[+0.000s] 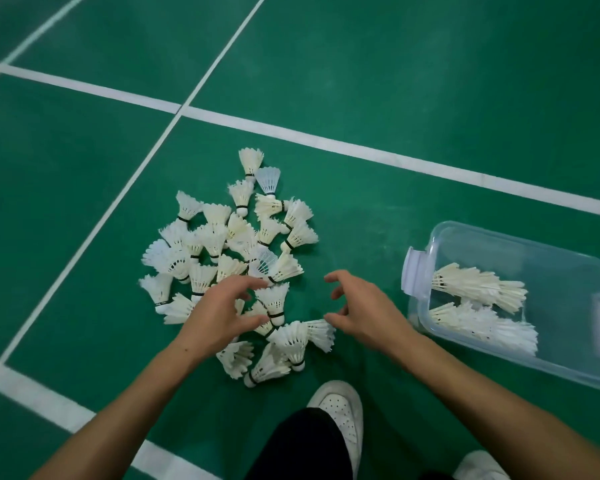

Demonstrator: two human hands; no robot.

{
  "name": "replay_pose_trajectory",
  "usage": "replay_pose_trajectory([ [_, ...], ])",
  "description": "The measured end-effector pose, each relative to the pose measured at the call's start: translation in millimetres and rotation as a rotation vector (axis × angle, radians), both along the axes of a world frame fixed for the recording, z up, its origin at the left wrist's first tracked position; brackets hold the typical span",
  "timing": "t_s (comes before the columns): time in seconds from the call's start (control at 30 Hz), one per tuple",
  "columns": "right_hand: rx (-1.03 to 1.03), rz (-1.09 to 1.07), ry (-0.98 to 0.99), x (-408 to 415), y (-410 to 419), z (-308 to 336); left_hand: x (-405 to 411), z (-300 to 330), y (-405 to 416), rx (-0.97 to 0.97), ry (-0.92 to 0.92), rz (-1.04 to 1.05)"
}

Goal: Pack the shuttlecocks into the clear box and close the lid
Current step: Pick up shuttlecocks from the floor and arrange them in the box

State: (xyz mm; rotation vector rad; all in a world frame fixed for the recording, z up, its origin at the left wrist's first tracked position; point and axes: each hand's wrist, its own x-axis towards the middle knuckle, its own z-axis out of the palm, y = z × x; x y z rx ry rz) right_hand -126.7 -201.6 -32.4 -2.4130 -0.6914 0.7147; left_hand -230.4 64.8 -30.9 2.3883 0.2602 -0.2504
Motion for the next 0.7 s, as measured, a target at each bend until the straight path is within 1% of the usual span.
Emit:
replay_pose_trajectory([
  [0.07, -0.013, -0.02, 0.054, -6.7, -0.6, -12.0, 0.8, -8.3, -1.6, 0.047, -0.01, 0.012],
  [0.17, 0.06, -0.1, 0.197, -19.4, 2.1, -24.6, 6.6, -18.8, -8.8, 0.099, 0.015, 0.055],
  [0.23, 0.119, -0.167, 0.28, -25.1, 5.6, -29.3, 11.2, -26.3, -14.6, 0.08, 0.044, 0.08],
  [0.3, 0.176, -0.218, 0.297, -28.3, 7.4, -30.2, 14.6, -35.0, -18.8, 0.046, 0.081, 0.101],
  [0.37, 0.215, -0.236, 0.248, -29.8, 6.2, -26.1, 15.9, -39.4, -19.8, 0.034, 0.105, 0.124],
  [0.47, 0.246, -0.204, 0.135, -31.7, -3.4, -7.8, 17.3, -33.6, -18.2, 0.058, 0.105, 0.162],
  [0.57, 0.33, -0.192, 0.033, -31.4, -23.4, 23.8, 19.7, -7.7, -22.3, 0.082, 0.06, 0.194],
  [0.7, 0.491, -0.297, -0.031, -28.6, -64.8, 70.9, 33.7, 42.3, -41.2, 0.102, -0.022, 0.194],
])
